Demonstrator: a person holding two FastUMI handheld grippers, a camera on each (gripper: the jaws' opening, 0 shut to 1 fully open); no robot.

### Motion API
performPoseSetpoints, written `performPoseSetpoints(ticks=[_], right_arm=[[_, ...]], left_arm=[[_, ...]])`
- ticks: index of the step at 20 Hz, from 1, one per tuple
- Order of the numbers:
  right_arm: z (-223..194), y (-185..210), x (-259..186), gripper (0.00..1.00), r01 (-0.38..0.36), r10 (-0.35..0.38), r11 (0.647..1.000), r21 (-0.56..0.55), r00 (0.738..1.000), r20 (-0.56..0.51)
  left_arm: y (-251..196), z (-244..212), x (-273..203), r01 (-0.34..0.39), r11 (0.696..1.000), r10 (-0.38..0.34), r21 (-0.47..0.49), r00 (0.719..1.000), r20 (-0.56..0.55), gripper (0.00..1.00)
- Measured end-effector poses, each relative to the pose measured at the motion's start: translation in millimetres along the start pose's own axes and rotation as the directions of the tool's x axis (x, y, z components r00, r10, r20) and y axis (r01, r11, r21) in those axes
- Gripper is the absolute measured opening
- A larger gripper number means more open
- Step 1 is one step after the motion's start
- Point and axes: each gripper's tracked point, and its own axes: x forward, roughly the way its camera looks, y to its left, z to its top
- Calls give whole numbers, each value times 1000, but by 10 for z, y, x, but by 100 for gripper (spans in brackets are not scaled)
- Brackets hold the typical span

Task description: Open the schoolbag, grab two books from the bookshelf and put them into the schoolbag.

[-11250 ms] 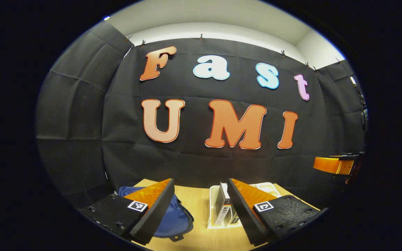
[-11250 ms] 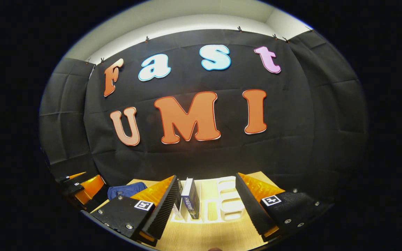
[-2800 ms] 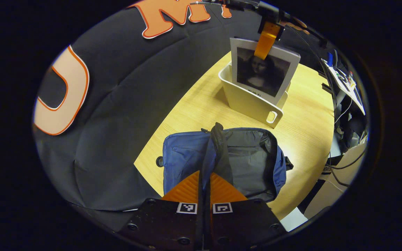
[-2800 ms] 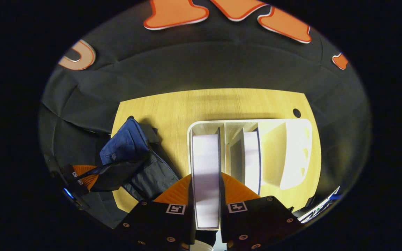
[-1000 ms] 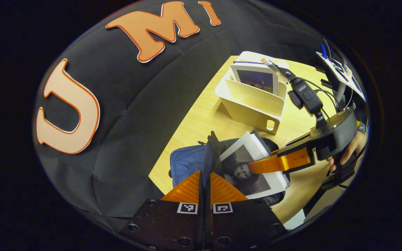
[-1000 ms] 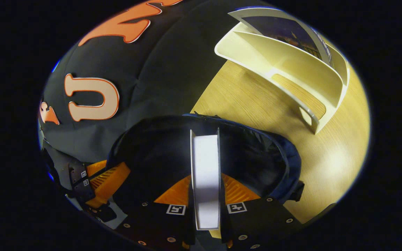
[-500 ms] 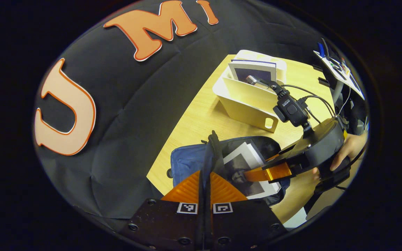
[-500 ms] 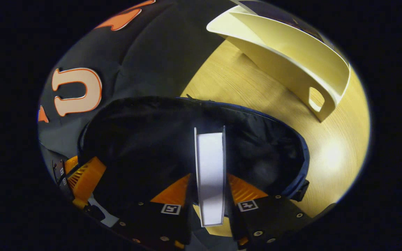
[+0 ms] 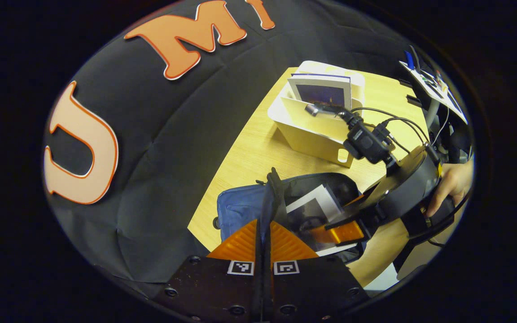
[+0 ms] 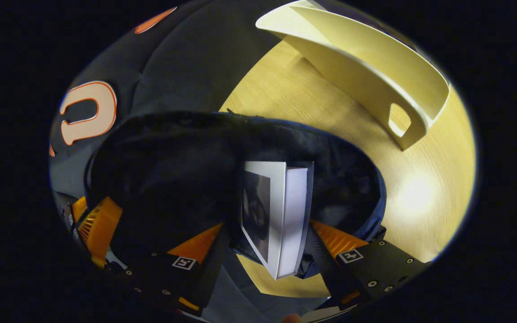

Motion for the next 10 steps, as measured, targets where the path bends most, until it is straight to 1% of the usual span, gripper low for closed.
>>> performPoseSetpoints(ticks=[3,5,6,8,10], right_arm=[[-35,50,-20,98,-7,7,1000,-21,1000,-7],[16,29,-176,98,-11,11,999,-30,1000,1],[43,52,-286,98,-24,25,999,-30,1000,10],[127,20,-475,98,-36,37,998,-47,999,23],[197,3,-724,98,-63,67,995,-72,996,53]], left_arm=[[16,-4,0,8,1000,-8,-21,1000,-4,2],[37,-9,0,15,998,-15,-54,1000,3,2],[49,-24,-2,15,998,-15,-64,1000,2,2],[36,-30,35,23,997,-23,-71,1000,4,2],[7,-33,44,24,998,-24,-59,1000,1,2]])
